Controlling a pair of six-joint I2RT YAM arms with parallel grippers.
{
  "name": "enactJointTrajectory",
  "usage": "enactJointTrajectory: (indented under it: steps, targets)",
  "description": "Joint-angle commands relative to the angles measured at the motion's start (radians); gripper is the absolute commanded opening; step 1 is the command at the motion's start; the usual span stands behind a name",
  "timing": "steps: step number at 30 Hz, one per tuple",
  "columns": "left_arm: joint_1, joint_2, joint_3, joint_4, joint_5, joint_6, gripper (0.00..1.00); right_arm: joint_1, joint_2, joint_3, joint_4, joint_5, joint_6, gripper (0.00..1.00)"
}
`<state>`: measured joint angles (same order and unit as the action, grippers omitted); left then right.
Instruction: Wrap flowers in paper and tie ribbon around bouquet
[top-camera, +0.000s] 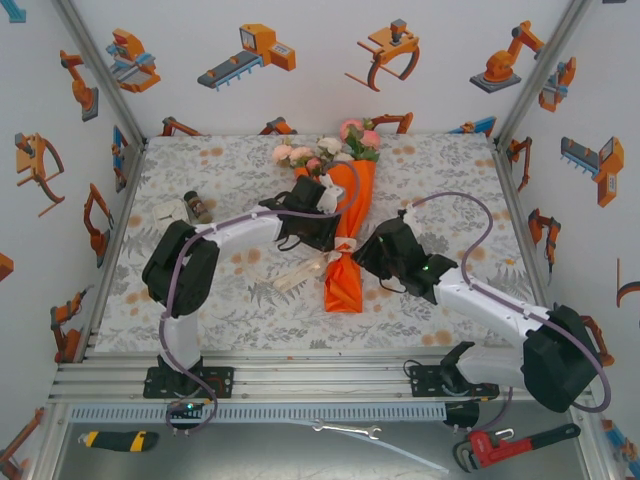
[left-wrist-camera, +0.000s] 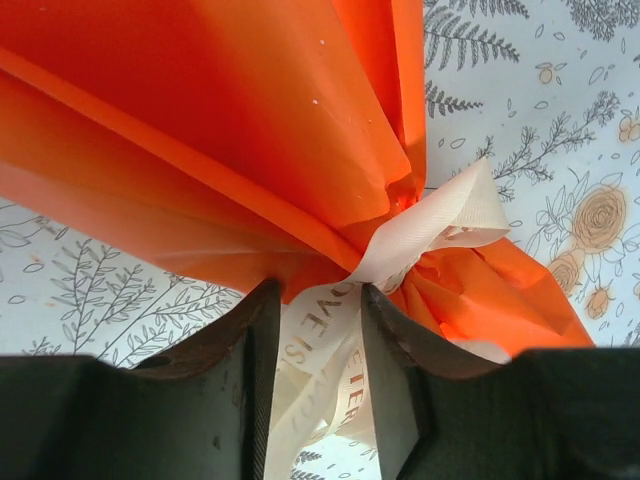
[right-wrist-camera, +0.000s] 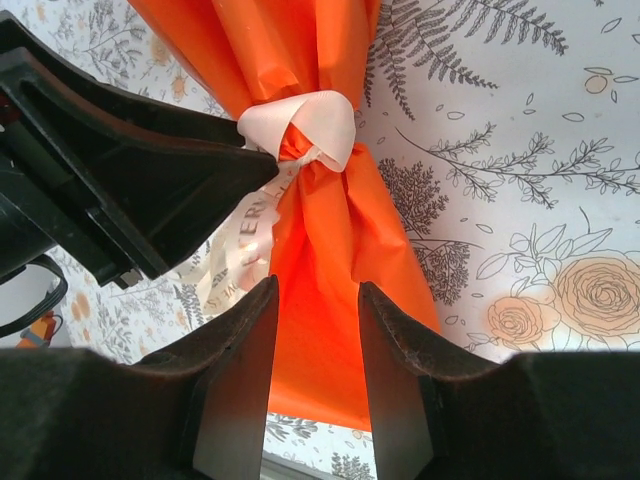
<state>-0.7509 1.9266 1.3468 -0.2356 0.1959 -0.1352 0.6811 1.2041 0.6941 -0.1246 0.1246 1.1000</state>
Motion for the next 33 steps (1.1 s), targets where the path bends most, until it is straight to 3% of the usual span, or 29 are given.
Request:
enactJointTrajectory:
  steps: [1,3,7,16,22,30,33]
  targets:
    - [0.005,0.004,0.026,0.004,0.044,0.011,0.27,-0.003,-0.006,0.026,-0.018,-0.014,-0.011,0.39]
    - [0.005,-0.009,0.022,0.012,0.046,0.004,0.15,-0.003,-0.001,0.032,-0.021,-0.017,-0.01,0.39]
    - [0.004,-0.058,0.016,0.01,0.06,-0.012,0.03,-0.002,0.004,0.041,-0.001,-0.041,-0.001,0.39]
    - [0.006,-0.126,-0.002,0.01,0.068,-0.074,0.04,0.047,0.141,0.08,0.12,-0.12,0.029,0.45]
    - [0.026,-0.11,-0.002,0.01,0.043,-0.136,0.06,0.083,0.218,0.1,0.195,-0.193,-0.007,0.41]
    - [0.071,-0.08,-0.031,0.09,0.142,-0.221,0.08,0.242,0.12,0.132,0.014,0.099,-0.142,0.42]
    - [0.073,-0.074,-0.032,0.084,0.146,-0.218,0.07,0.32,0.115,0.155,-0.073,0.148,-0.078,0.38]
